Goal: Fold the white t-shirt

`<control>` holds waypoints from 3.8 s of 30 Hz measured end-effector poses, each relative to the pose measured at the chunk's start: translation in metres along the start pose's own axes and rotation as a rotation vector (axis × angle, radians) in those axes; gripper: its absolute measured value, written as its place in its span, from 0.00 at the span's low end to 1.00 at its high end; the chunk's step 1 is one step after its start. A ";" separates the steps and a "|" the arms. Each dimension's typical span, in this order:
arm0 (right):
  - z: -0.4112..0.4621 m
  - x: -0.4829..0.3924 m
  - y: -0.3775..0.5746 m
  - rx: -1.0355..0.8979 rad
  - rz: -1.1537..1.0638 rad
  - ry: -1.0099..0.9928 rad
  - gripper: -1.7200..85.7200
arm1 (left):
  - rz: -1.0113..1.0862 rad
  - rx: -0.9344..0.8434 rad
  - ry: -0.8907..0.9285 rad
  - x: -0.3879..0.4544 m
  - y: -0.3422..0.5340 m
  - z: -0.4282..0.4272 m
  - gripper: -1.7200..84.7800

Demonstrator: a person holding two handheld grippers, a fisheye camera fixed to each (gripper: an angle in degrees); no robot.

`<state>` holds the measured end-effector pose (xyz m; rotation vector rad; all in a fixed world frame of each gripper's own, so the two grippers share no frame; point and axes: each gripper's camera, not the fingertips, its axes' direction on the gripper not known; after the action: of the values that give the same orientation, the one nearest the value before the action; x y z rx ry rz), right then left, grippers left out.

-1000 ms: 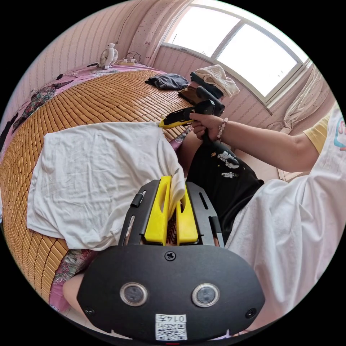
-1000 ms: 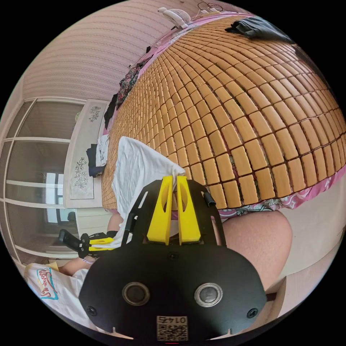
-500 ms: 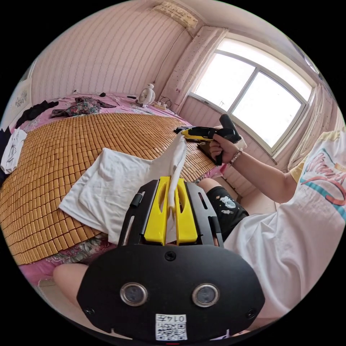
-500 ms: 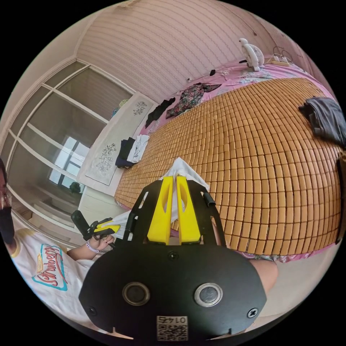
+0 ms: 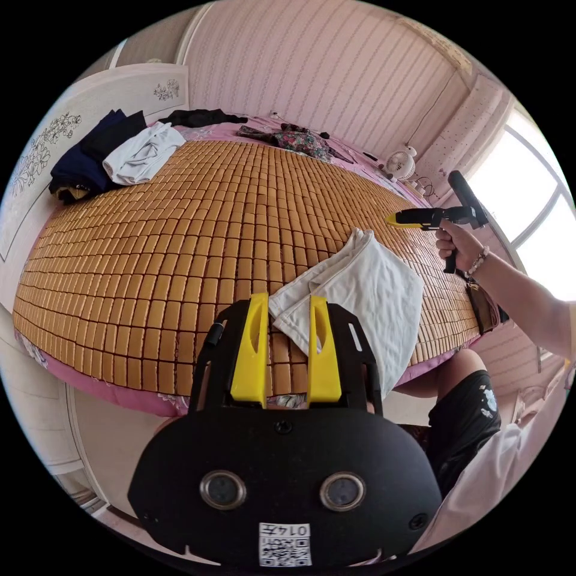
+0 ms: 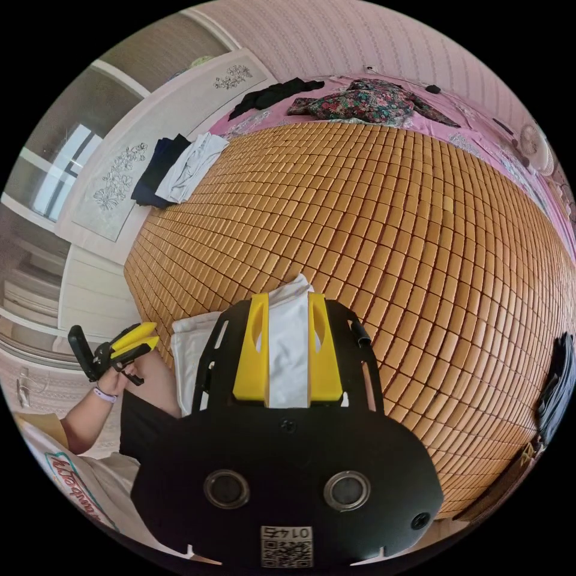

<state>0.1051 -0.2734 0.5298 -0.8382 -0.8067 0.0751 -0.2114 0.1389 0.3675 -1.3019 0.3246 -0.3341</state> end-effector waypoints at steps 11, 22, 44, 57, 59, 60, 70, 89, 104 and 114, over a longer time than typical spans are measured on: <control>0.045 -0.012 -0.002 -0.067 0.008 -0.018 0.07 | 0.095 -0.186 -0.046 0.018 -0.005 0.020 0.05; -0.020 -0.045 0.031 0.099 -0.117 -0.045 0.04 | 0.084 -0.085 -0.013 0.032 -0.010 -0.047 0.03; 0.041 -0.050 0.027 -0.035 -0.110 -0.006 0.08 | 0.013 -0.089 -0.099 0.006 0.011 -0.022 0.05; -0.129 -0.003 0.175 0.505 -0.033 -0.293 0.04 | 0.292 0.213 0.094 0.053 0.024 -0.172 0.02; -0.147 0.009 0.197 0.582 0.010 -0.292 0.04 | 0.373 0.263 0.131 0.073 0.012 -0.190 0.02; -0.157 0.018 0.210 0.634 0.041 -0.285 0.04 | 0.390 0.273 0.141 0.078 0.008 -0.192 0.02; -0.307 0.134 0.252 0.782 0.149 0.051 0.06 | 0.721 0.363 0.564 0.214 -0.129 -0.142 0.02; -0.187 0.178 0.293 0.348 0.421 0.582 0.11 | 0.568 -0.019 0.305 0.171 -0.115 -0.026 0.01; -0.004 0.011 0.117 0.038 -0.170 0.073 0.08 | -0.092 0.168 -0.139 -0.035 -0.027 -0.134 0.05; 0.151 -0.145 -0.116 -0.056 -0.557 -0.129 0.10 | -0.213 0.251 -0.299 -0.144 -0.085 -0.117 0.10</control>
<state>-0.1256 -0.3092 0.5815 -0.6405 -1.1430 -0.3916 -0.3956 0.0759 0.4292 -1.1204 -0.1076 -0.3416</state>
